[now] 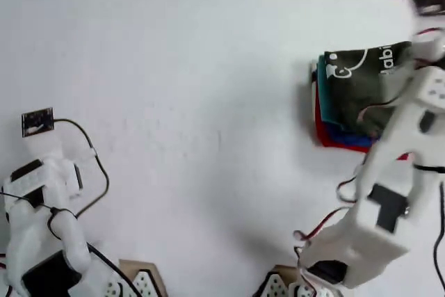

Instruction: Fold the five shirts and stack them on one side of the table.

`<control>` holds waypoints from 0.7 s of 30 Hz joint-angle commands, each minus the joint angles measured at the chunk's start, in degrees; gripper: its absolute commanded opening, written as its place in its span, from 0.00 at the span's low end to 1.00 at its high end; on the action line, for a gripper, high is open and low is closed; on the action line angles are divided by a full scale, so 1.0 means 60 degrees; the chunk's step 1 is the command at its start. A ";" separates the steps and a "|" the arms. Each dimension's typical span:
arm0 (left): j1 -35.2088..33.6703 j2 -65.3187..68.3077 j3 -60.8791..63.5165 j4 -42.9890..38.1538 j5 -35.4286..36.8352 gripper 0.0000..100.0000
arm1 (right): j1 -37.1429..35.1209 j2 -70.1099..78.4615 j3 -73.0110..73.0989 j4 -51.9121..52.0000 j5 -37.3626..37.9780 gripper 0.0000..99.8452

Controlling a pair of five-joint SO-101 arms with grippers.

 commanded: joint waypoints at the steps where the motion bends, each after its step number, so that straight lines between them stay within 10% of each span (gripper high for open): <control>1: -0.0044 -0.0059 -0.0037 -0.0117 0.0088 0.03 | -0.0784 -0.1385 0.2916 -0.1209 -0.0059 0.02; 11: -0.0044 -0.0059 -0.0037 -0.0117 0.0088 0.03 | -0.0989 -0.1780 0.6007 -0.4037 0.0000 0.02; 21: -0.0073 -0.0088 -0.0037 -0.0088 0.0088 0.03 | -0.1766 -0.4637 0.5421 -0.2381 -0.0073 0.02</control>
